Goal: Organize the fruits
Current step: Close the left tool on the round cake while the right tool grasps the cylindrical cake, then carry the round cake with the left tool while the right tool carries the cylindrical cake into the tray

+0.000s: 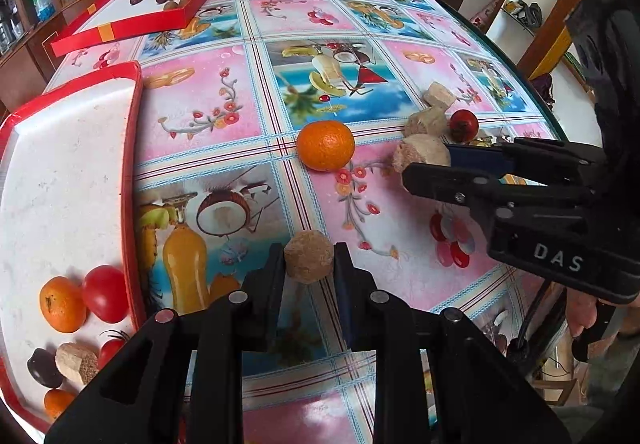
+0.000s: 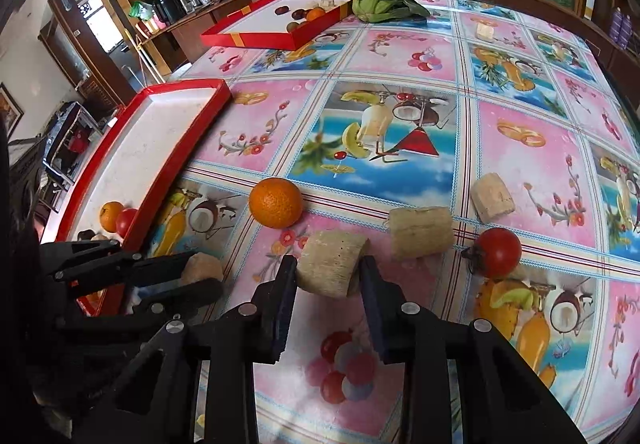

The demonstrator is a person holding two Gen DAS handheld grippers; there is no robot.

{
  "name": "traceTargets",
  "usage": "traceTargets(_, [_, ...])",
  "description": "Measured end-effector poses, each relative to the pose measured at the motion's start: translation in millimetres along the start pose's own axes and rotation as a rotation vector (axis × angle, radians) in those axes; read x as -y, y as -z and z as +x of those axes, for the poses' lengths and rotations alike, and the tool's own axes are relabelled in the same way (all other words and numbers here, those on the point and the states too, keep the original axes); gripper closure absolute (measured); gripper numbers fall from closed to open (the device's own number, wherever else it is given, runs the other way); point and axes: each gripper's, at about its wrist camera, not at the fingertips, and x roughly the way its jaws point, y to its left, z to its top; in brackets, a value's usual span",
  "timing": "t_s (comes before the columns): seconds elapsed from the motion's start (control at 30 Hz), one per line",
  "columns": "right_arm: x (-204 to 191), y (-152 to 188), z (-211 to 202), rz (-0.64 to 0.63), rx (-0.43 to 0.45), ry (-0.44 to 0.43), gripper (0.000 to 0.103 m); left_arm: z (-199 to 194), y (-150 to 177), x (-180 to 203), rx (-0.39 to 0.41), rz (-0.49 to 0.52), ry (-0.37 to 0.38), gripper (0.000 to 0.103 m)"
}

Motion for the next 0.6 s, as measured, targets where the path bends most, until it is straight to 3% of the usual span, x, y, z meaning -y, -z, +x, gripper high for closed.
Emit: traceTargets(0.6, [-35, 0, -27, -0.075, 0.038, -0.047, 0.071, -30, 6, -15, 0.042, -0.016, -0.06, 0.082])
